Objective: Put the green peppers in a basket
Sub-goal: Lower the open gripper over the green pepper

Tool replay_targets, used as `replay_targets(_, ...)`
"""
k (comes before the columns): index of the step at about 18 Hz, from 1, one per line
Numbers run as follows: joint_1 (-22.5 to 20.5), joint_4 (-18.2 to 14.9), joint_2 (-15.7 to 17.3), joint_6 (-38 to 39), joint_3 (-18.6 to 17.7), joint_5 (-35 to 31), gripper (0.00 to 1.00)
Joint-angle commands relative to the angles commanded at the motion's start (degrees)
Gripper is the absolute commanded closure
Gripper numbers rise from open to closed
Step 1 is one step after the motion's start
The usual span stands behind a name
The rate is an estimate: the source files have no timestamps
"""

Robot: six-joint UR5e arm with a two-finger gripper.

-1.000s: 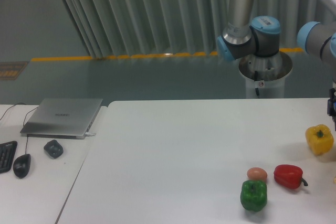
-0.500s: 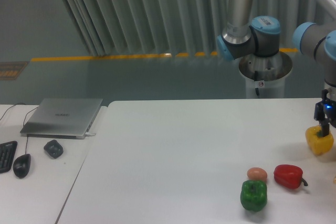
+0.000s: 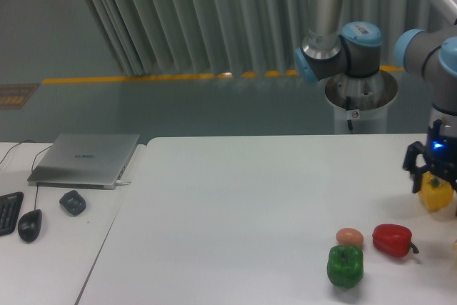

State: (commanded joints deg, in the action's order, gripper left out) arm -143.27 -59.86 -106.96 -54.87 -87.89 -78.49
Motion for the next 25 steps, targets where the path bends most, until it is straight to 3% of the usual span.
replay_targets(3,2.5,2.7,-1.7,10.1,0.6,-0.2,0.00)
replay_targets(12,7.8,4.8,-4.9,33.1,1.1,-0.2,0.00)
replay_targets(17,10.5,6.1,-7.0,37.6,2.0,-1.7,0.00)
replay_targets(25,11.7,6.4,-8.7,37.8,2.3,-3.2,0.00)
